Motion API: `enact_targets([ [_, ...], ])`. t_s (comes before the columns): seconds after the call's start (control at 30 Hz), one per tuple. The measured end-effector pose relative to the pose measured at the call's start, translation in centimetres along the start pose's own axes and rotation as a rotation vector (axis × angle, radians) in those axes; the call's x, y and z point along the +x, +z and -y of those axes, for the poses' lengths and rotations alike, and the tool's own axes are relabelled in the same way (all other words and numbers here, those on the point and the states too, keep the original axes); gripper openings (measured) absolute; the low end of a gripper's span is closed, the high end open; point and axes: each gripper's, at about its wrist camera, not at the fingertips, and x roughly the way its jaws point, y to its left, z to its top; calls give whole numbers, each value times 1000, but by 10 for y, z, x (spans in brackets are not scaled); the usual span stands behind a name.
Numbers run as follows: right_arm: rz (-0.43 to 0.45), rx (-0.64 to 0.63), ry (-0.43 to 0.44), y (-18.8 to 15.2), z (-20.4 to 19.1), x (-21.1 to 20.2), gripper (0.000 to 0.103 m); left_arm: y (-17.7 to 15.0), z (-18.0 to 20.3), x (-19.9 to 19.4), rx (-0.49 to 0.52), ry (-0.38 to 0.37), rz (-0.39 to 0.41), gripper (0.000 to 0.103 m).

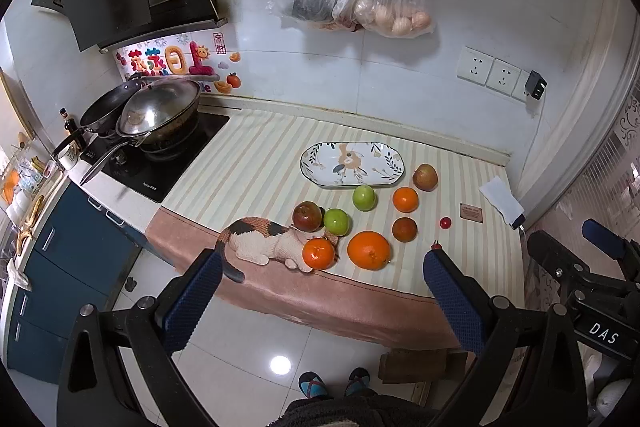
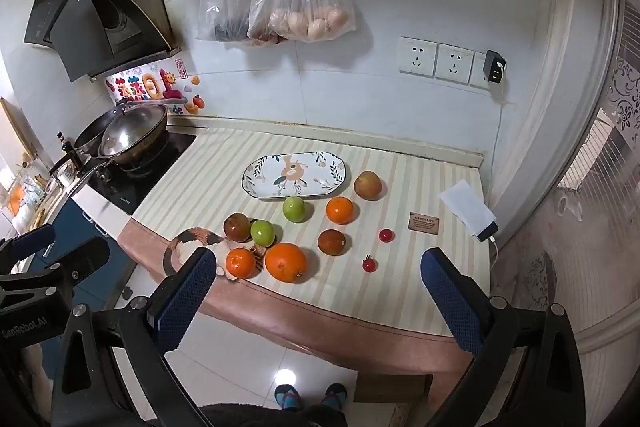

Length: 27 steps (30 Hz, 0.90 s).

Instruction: Organize fruits

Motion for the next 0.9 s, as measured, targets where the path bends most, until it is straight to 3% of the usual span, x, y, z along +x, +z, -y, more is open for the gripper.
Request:
enact_targets([
  [0.9, -4, 1, 21, 2, -3, -3, 103, -1, -4, -2, -3, 0, 6, 103],
])
